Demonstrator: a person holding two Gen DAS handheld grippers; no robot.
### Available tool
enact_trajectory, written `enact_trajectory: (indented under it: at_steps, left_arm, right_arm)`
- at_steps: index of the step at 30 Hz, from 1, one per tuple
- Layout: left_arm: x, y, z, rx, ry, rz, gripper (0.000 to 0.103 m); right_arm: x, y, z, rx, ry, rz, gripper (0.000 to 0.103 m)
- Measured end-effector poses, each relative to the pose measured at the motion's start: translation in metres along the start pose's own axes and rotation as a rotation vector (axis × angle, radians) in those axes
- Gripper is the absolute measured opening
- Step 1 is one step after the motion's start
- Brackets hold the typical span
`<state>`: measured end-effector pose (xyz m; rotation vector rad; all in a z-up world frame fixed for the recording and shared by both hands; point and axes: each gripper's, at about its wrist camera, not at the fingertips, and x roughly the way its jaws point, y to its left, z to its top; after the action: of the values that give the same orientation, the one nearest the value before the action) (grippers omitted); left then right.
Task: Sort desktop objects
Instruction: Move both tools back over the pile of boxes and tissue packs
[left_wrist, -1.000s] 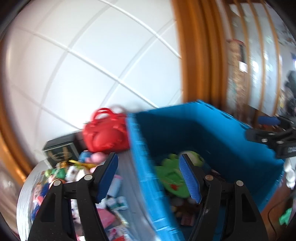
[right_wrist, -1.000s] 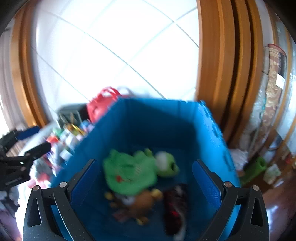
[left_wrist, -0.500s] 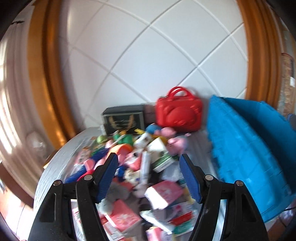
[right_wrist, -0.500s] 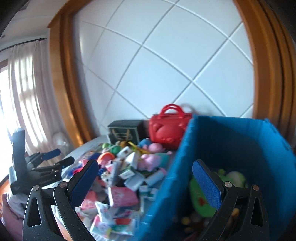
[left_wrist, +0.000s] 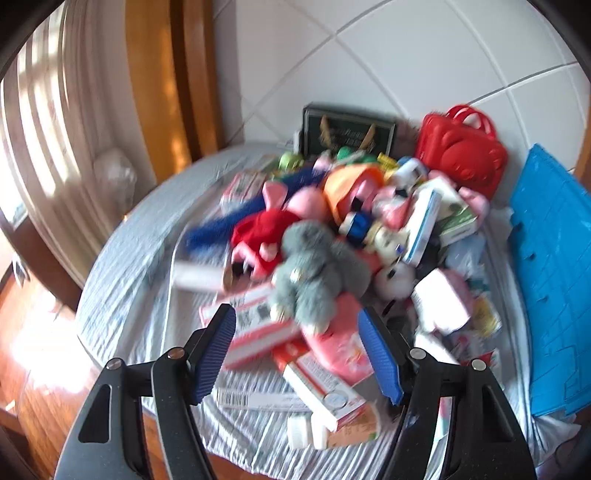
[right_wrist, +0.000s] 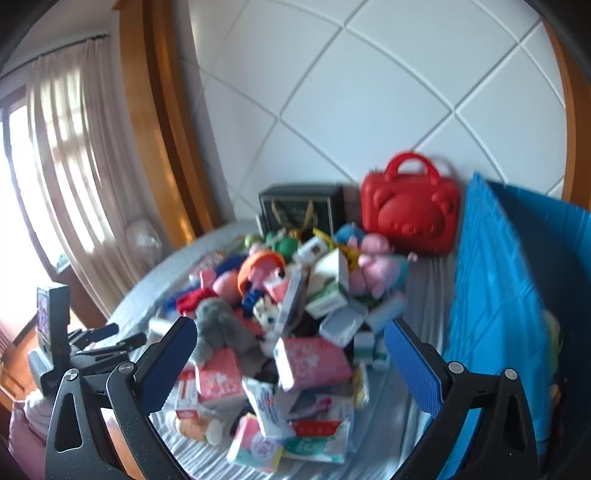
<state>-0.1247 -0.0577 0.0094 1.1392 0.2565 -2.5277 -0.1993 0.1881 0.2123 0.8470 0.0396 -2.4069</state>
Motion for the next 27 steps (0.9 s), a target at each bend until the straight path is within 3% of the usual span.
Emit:
enact_trajectory:
  at_steps: [6,16,27]
  left_arm:
    - [0.045,0.015,-0.033,-0.118,0.153,-0.026,0.068]
    - [0.040,-0.002,-0.089,-0.090,0.179,-0.086,0.068]
    - [0.034,-0.007,-0.128,-0.118,0.238,-0.026,0.068]
  right_arm:
    - [0.047,-0.003,-0.039,-0.015,0.112,-0.063,0.103]
    - [0.086,-0.022,-0.101,-0.002,0.306,-0.064,0.103]
    - [0.096,-0.024,-0.122,-0.046,0.381,0.006,0.103]
